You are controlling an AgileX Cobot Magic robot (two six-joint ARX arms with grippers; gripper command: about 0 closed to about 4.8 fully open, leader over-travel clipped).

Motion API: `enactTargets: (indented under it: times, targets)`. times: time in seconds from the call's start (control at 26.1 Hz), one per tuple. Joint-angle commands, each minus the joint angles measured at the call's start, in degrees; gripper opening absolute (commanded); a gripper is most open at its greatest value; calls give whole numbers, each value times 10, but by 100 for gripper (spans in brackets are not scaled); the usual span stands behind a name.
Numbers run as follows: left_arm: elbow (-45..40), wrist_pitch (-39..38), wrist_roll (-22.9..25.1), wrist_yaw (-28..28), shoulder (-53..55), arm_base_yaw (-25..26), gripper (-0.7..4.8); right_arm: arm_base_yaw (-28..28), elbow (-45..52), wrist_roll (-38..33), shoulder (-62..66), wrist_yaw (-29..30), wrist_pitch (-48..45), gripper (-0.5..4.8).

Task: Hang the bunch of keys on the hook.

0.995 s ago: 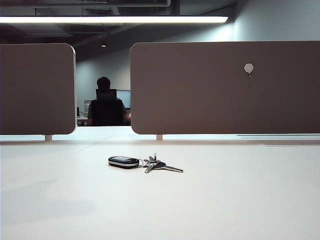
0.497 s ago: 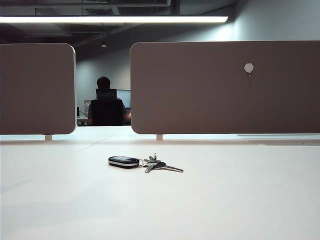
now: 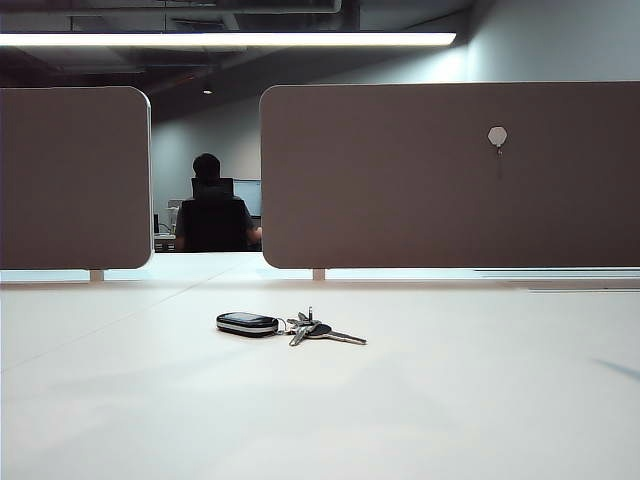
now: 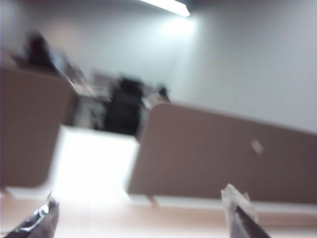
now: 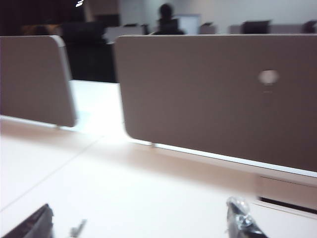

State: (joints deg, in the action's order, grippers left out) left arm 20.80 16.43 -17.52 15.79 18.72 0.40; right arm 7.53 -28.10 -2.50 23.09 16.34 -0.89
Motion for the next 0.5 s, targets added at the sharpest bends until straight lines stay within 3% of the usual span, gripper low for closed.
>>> enactTargets:
  times: [0.04, 0.31, 0.5]
  targets:
    - [21, 28, -30, 81, 87, -26, 479, 50, -27, -1, 83, -21, -64, 479]
    - [97, 29, -10, 119, 243, -122, 479, 167, -56, -21, 295, -22, -245, 479]
    - [123, 16, 43, 122, 296, -189, 479, 184, -62, -113, 421, 41, -312, 479]
